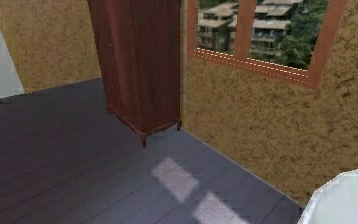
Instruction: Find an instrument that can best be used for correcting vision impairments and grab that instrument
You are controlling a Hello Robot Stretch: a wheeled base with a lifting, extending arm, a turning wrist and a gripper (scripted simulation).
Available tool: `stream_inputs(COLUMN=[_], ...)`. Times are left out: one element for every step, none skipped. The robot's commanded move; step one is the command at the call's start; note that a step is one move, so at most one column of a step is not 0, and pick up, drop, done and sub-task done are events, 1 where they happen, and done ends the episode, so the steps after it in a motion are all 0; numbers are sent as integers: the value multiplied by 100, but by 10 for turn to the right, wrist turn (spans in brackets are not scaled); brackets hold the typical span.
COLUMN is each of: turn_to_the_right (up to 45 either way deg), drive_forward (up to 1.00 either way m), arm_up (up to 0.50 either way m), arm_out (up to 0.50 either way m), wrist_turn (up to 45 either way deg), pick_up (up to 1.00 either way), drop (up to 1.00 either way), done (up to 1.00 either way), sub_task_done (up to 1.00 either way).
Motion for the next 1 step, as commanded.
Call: stream_inputs(turn_to_the_right=[0], drive_forward=[0], arm_up=[0], arm_out=[0], wrist_turn=[0], pick_up=[0], drop=[0], done=[100], sub_task_done=[0])
